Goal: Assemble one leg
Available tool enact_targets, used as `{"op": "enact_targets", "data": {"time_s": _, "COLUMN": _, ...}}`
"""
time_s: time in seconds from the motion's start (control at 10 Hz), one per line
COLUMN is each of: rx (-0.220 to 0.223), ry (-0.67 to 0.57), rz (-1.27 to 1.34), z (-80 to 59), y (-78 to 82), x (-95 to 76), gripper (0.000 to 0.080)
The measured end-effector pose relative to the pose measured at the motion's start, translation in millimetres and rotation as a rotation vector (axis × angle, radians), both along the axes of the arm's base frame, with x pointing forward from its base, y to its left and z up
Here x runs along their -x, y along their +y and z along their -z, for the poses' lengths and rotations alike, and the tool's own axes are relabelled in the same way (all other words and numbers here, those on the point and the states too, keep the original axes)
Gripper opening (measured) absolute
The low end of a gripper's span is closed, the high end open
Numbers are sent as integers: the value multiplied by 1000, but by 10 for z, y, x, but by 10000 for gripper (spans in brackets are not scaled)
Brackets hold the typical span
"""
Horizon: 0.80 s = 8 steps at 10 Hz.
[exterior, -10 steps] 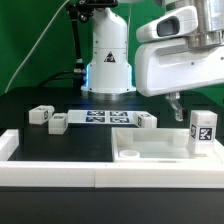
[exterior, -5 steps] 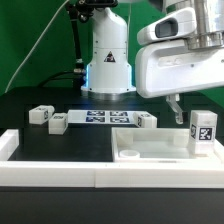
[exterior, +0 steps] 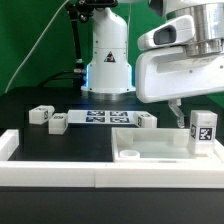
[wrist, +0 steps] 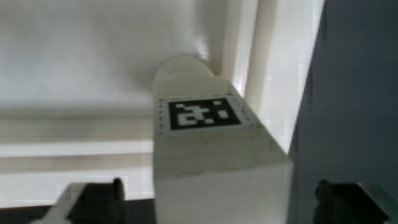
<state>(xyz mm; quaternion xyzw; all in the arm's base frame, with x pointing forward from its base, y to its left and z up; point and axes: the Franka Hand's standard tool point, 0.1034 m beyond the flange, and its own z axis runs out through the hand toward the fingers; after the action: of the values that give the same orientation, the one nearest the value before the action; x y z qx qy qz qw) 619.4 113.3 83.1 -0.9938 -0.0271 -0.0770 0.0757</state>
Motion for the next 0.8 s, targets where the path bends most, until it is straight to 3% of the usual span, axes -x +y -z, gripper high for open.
{"op": "enact_targets", "data": {"time_s": 0.1, "rx": 0, "ry": 0, "rz": 0, "z": 0, "y": 0, "x": 0, "gripper": 388}}
{"op": "enact_targets", "data": {"time_s": 0.2, "rx": 0, "ry": -1, "rz": 1, "z": -4, "y": -2, "x": -5, "gripper": 388}}
{"op": "enact_targets", "data": {"time_s": 0.3, "rx": 0, "ry": -1, "rz": 1, "z": -3, "y": -5, "x": -5, "gripper": 298}}
{"op": "enact_targets", "data": {"time_s": 0.6, "rx": -6, "ry": 4, "rz": 36, "z": -3, "y": -6, "x": -5, "gripper": 298}}
{"op": "enact_targets", "data": {"time_s": 0.8, "rx": -36, "ry": 32, "rz": 239, "z": 1, "y": -18, "x": -5, "gripper": 298}}
